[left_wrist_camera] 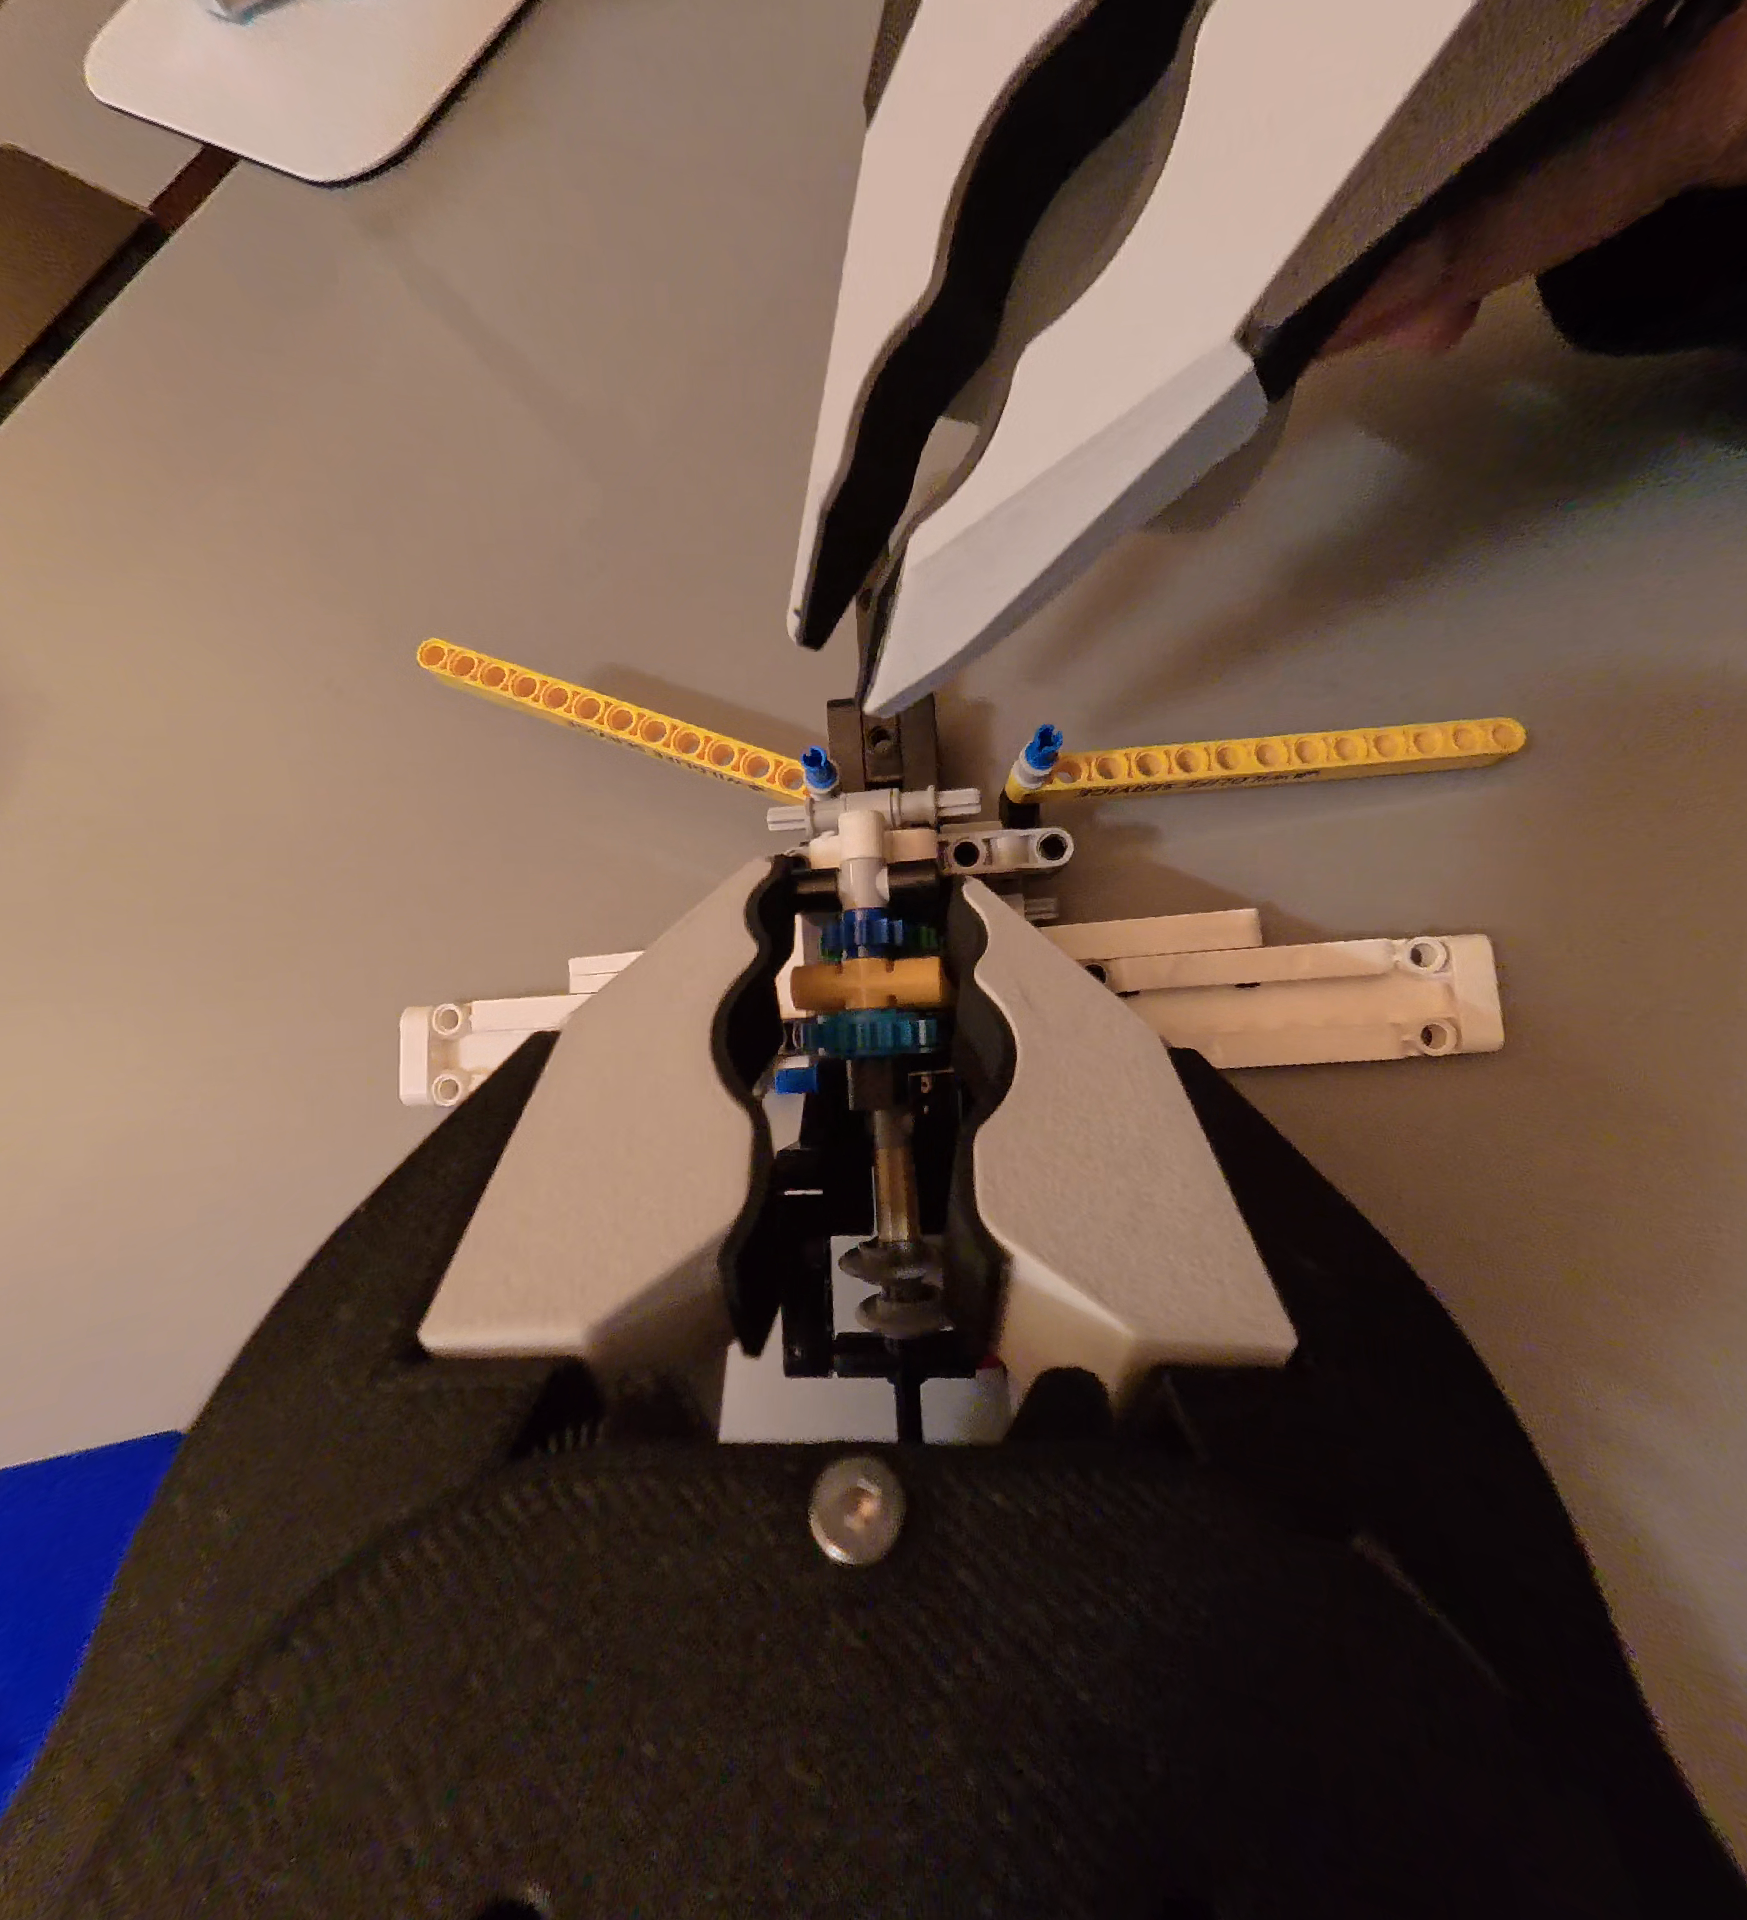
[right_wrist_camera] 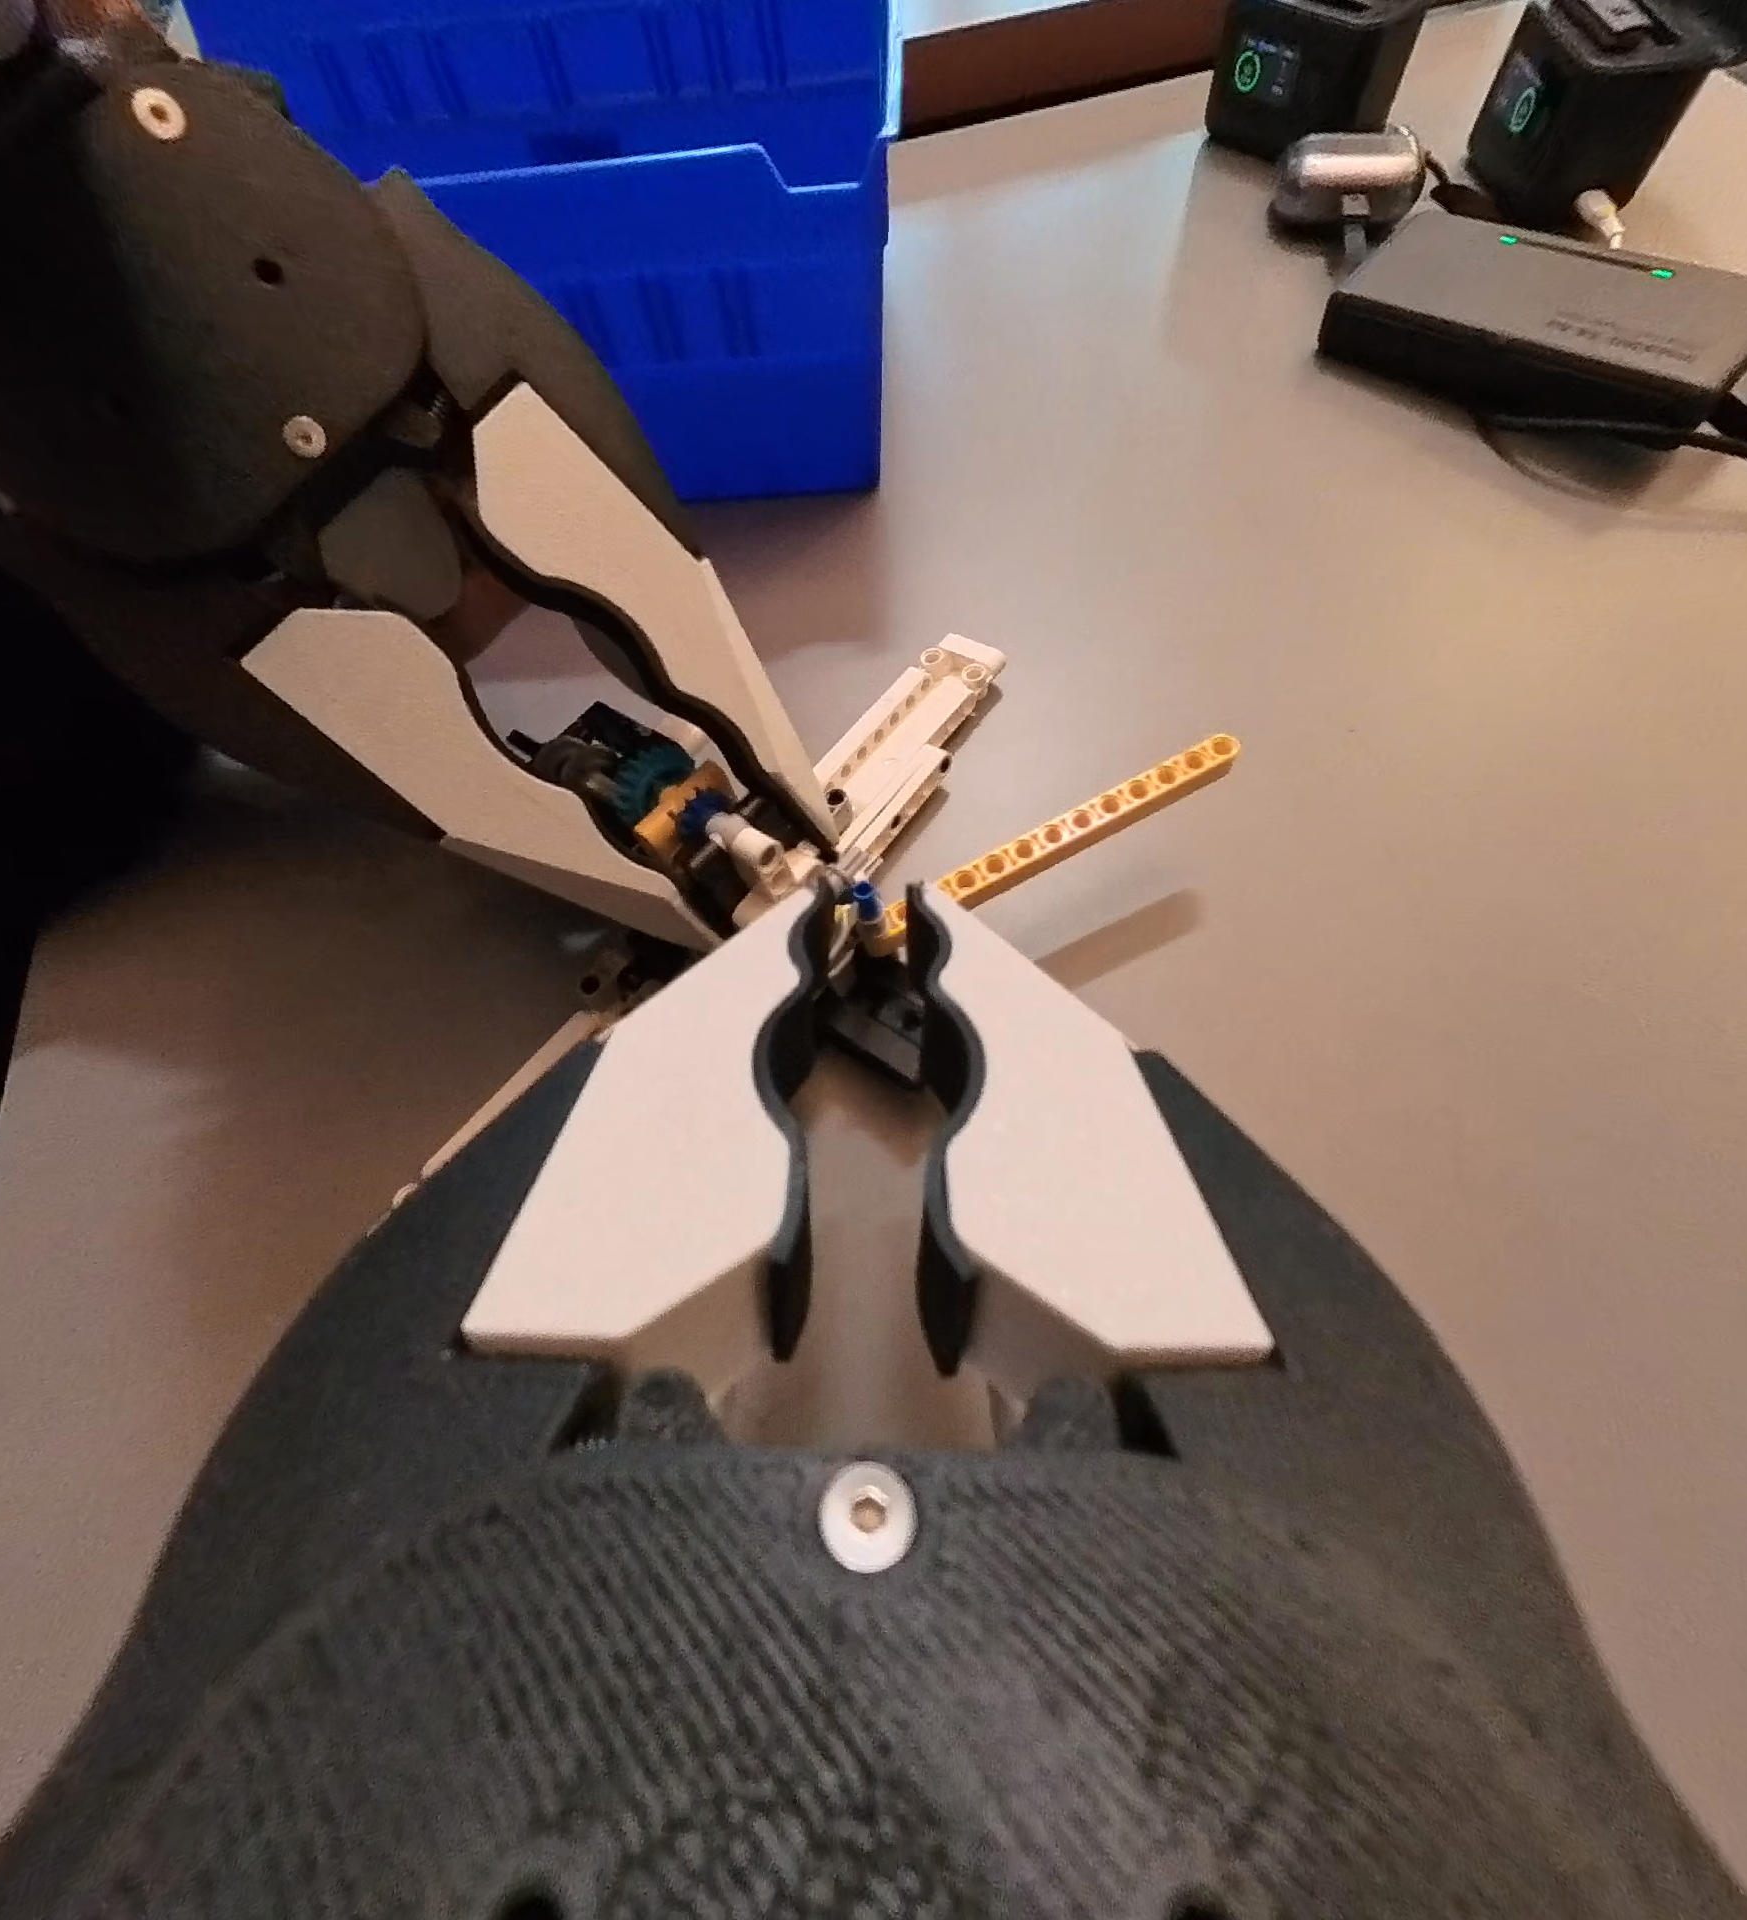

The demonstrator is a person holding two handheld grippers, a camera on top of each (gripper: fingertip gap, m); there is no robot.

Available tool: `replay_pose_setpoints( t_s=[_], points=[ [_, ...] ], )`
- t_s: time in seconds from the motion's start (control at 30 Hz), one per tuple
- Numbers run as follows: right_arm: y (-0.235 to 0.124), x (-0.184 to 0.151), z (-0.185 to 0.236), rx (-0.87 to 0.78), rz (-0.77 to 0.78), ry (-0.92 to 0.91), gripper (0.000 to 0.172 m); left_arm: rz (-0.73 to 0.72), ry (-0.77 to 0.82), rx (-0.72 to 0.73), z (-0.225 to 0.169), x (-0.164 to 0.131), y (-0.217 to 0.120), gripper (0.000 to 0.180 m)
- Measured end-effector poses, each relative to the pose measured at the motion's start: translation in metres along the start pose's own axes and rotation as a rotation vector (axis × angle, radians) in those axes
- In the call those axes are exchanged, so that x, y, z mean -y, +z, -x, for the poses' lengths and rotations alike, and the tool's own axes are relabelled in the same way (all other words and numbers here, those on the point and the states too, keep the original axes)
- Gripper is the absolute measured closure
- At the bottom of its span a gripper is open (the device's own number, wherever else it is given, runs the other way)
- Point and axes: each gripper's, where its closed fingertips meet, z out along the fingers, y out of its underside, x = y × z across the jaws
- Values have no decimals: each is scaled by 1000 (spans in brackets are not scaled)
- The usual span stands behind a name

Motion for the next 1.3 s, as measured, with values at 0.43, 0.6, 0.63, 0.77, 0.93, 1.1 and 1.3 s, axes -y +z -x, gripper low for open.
replay_pose_setpoints(
  t_s=[0.43, 0.6, 0.63, 0.77, 0.93, 1.1, 1.3],
  points=[
    [7, -12, 14, 234, 8, 362, 150, -10, -47, -11, -1, 0, 1, 156],
    [9, -16, 14, 327, 3, 538, 151, -9, -44, -10, -2, 1, 1, 156],
    [9, -17, 14, 349, 8, 565, 152, -10, -45, -11, -2, 1, 1, 156],
    [11, -18, 18, 427, 1, 649, 152, -11, -48, -14, -2, 1, 2, 156],
    [4, -7, 26, 526, -51, 684, 172, -19, -195, 76, 17, 3, 8, 157],
    [5, -1, 13, 412, -105, 637, 172, -46, -154, -26, 5, 2, 4, 157],
    [2, -4, 5, 329, -78, 572, 156, -32, -155, -15, 5, 3, 5, 157]
  ],
)
